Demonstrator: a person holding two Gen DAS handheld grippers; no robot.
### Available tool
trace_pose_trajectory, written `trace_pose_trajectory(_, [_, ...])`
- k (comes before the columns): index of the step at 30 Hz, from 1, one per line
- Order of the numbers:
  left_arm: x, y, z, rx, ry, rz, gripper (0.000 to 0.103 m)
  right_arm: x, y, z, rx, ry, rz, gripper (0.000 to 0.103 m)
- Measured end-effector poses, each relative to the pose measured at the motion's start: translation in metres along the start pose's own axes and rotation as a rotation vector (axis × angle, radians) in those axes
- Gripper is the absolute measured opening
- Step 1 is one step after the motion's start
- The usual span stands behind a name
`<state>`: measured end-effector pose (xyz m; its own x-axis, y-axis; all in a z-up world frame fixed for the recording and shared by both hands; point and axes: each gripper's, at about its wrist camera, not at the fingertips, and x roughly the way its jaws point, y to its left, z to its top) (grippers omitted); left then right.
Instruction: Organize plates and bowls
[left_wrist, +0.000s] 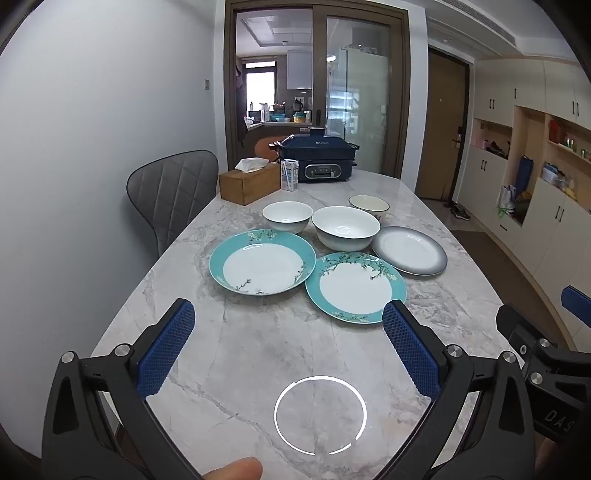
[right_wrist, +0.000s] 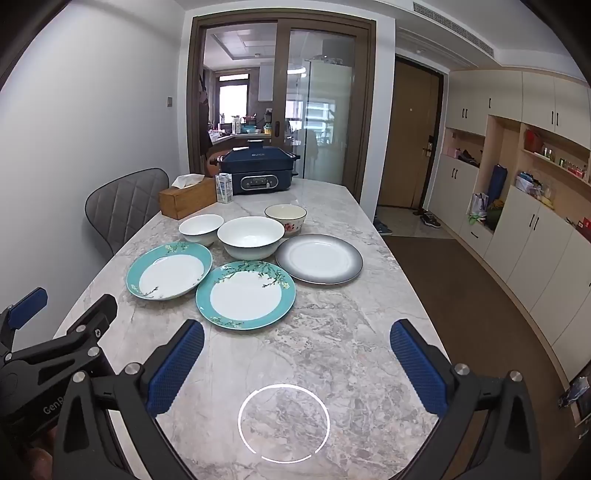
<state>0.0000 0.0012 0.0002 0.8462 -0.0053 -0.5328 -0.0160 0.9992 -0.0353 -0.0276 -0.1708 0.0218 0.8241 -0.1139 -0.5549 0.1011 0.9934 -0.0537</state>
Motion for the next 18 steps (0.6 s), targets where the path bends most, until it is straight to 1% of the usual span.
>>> trace_pose_trajectory(6, [-0.001,0.004,0.000,0.007,0.000,-0.008,0.103,0.000,-0.001,0.000,0.010,0.002,0.008,0.103])
trace_pose_trajectory(7, [-0.003,-0.004,0.001,0.021,0.002,0.010,0.103,0.000,-0.001,0.000,0.009,0.001,0.007,0.103])
trace_pose_trajectory(18, [-0.002,-0.002,0.000,0.028,0.003,0.011,0.103,0.000,0.000,0.000,0.011,0.002,0.009,0.103])
